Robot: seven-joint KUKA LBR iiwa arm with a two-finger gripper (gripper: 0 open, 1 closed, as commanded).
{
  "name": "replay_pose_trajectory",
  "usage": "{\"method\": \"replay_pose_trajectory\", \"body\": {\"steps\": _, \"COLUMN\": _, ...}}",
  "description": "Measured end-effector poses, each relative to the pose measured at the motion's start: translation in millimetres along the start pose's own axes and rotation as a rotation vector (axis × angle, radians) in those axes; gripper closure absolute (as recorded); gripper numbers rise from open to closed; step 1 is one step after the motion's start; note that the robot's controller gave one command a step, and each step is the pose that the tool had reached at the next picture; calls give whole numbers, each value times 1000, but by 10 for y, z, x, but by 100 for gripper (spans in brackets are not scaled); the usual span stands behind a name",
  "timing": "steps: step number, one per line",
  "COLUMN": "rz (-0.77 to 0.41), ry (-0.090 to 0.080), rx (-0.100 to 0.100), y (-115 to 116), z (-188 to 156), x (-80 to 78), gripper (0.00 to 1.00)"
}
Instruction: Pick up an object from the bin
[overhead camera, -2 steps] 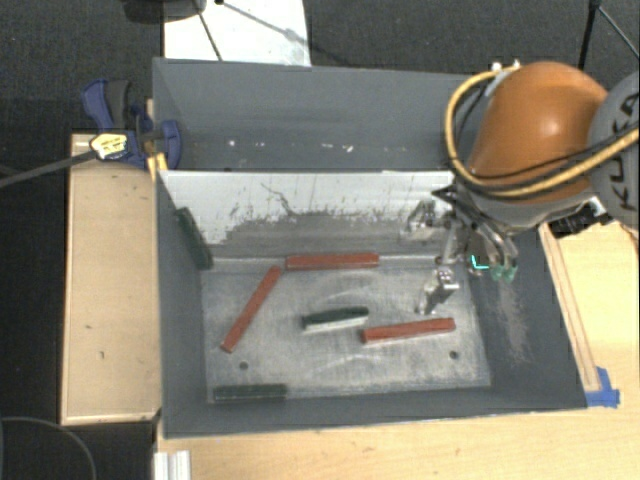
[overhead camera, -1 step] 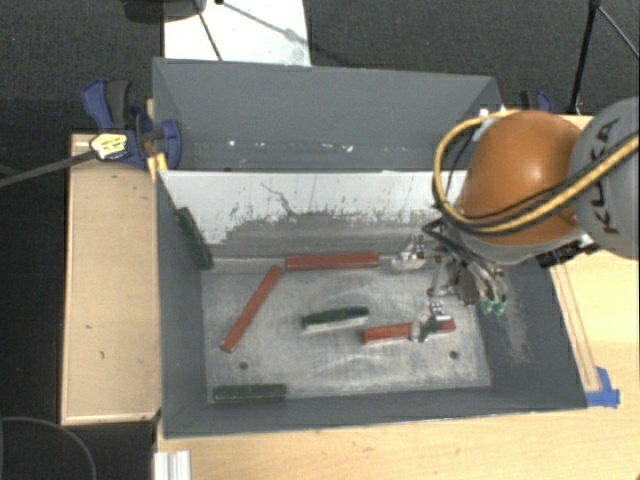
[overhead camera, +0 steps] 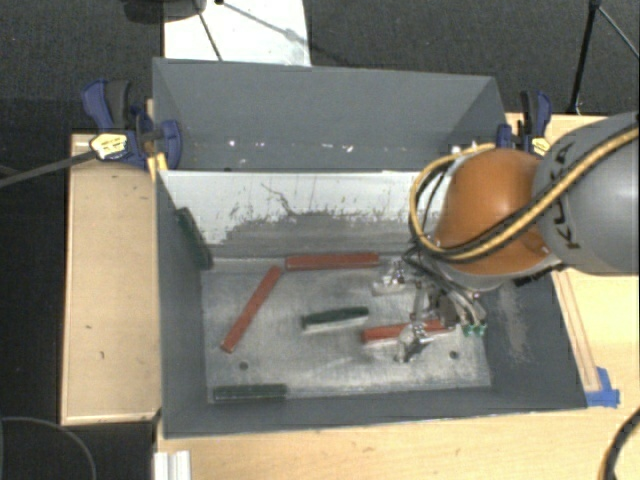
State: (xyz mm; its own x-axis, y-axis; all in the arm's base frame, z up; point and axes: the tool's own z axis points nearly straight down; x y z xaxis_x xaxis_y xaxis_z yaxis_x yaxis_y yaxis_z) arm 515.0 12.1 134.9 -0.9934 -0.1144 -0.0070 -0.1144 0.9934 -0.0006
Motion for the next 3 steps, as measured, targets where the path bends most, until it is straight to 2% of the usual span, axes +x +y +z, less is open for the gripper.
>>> {"method": "replay_pose_trajectory", "body": {"steps": 2, "rz": -51, "ry": 3, "rx": -1, "y": 41, "z": 463, "x": -2, "gripper": 0}}
{"method": "replay_pose_trajectory", "body": {"steps": 3, "rz": -17, "ry": -12, "rx": 0, "y": -62, "z": 579, "x": -272, "gripper": 100}}
